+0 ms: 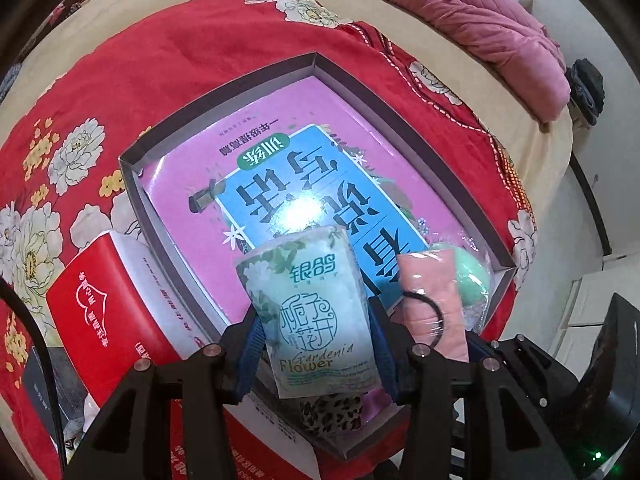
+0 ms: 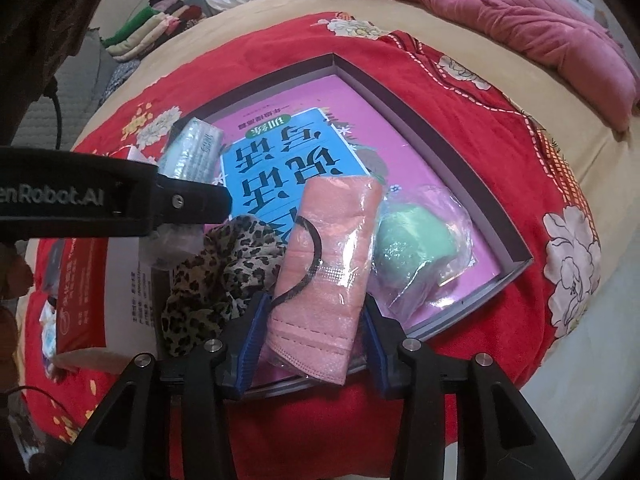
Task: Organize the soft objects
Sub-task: 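Lower the Flower tissue pack into the box while the right tool lowers the pink packet beside it, then open both tools and lift them away from the pink book box, then move both tools back over the pile of items, then grasp the white teddy bear with the left tool while the right tool grasps the bagged brown ball, then lift and carry the teddy bear and bagged ball toward the pink book box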
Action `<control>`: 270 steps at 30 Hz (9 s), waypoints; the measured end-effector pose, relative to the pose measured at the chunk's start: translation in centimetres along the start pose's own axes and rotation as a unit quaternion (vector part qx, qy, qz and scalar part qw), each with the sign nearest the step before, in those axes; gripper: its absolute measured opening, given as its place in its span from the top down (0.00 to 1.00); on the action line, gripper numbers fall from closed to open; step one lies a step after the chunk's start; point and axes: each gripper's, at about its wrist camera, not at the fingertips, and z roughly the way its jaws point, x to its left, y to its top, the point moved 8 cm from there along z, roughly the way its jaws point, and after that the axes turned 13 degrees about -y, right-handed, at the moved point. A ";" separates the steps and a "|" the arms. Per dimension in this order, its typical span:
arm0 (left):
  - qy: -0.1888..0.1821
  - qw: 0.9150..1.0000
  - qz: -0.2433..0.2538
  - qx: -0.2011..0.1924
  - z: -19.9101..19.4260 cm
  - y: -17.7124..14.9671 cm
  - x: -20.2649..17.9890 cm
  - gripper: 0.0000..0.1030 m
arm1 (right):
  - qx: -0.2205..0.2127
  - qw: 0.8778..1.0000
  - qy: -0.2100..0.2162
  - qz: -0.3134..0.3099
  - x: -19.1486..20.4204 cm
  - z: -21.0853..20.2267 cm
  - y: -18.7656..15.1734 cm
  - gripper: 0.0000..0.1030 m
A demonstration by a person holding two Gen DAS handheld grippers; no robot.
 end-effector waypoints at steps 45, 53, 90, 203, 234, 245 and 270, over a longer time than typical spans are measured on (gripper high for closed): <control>0.019 0.998 0.041 -0.034 -4.0 -1.9 -1.6 0.36 | -0.041 0.998 -0.024 0.050 -4.3 -6.5 -0.5 0.42; 0.017 0.998 0.043 -0.052 -5.9 -3.1 -2.0 0.35 | -0.045 0.997 -0.033 0.062 -4.8 -7.3 -0.4 0.41; 0.049 0.992 0.052 -0.108 -13.2 -10.5 -0.7 0.32 | -0.082 0.988 -0.117 0.058 -3.4 -13.6 -0.6 0.27; -0.005 0.952 -0.291 -0.099 -10.3 -24.7 25.2 0.32 | -0.116 0.914 -0.098 -0.376 23.6 -9.5 -7.0 0.26; -0.097 0.934 -0.321 -0.122 -8.3 -23.0 25.7 0.50 | -0.111 0.846 -0.171 -0.493 27.1 -0.9 -6.9 0.43; -0.094 0.937 -0.314 -0.123 -8.6 -23.1 25.6 0.51 | -0.095 0.888 -0.134 -0.430 26.4 -1.3 -6.0 0.59; -0.052 0.950 -0.270 -0.148 -13.8 -26.7 23.7 0.54 | -0.097 0.937 -0.015 -0.335 25.0 -9.1 -7.4 0.63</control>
